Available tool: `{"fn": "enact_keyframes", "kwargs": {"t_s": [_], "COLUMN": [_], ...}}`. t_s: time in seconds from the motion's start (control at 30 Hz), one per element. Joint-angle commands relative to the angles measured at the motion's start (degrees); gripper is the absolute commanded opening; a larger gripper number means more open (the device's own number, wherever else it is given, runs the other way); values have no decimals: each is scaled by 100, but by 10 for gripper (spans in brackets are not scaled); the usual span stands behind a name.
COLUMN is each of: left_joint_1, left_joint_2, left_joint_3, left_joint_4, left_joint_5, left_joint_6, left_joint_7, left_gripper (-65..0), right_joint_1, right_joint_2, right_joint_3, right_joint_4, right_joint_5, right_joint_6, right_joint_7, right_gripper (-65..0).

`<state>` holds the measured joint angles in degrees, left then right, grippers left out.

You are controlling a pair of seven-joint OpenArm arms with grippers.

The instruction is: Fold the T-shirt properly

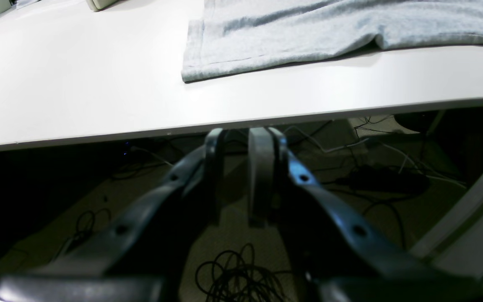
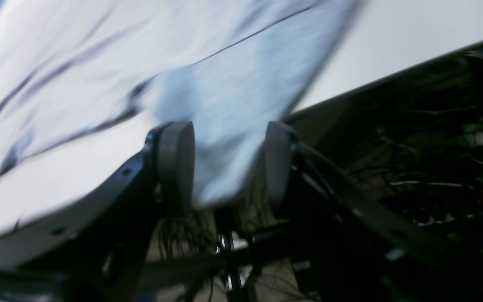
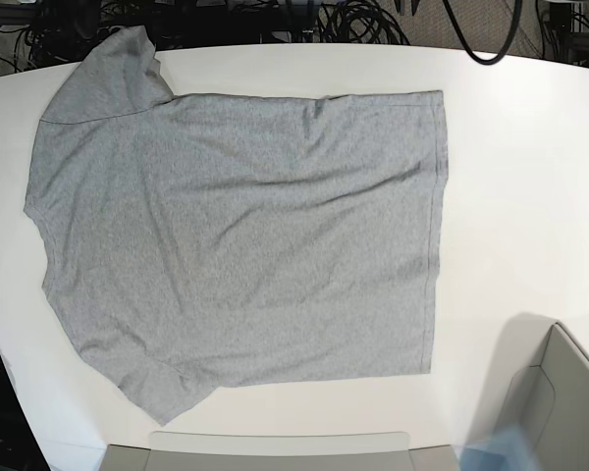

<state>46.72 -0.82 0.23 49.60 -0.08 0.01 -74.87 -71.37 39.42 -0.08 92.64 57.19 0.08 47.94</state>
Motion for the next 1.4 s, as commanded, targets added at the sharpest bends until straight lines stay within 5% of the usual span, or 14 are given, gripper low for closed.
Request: {"fn": "enact_keyframes", "kwargs": {"t_s": [0.0, 0.17, 0.43, 0.63, 1.07, 1.2, 1.37], "left_joint_1": [132, 132, 97, 89, 80, 80, 89], "left_joint_2": [-2, -2, -10, -10, -10, -10, -10], "left_joint_3": [-10, -10, -10, -10, -10, -10, -10], "left_joint_4": [29, 29, 29, 29, 29, 29, 29], "left_joint_5": [3, 3, 3, 3, 3, 3, 3], "left_joint_6": [12, 12, 12, 12, 21, 38, 38], "left_joint_7": [-174, -174, -166, -166, -166, -166, -166], "left_gripper": [-532, -532, -532, -531, -531, -531, -531], "right_joint_1": [-58, 223, 759, 1269, 1533, 1964, 2192], "right_joint_2": [133, 652, 731, 695, 581, 397, 80], "right_joint_3": [-6, -41, -164, -120, -164, -137, -111], "right_joint_4": [-29, -328, -723, -829, -1022, -1330, -1374], "right_joint_5": [167, 1028, 1415, 1406, 1442, 1406, 1415], "right_joint_6": [41, 41, 41, 41, 41, 49, 718], "right_joint_7": [124, 116, -236, -948, -1062, -1748, -1933], "right_gripper": [-381, -382, -382, -382, -382, -382, -382]}}
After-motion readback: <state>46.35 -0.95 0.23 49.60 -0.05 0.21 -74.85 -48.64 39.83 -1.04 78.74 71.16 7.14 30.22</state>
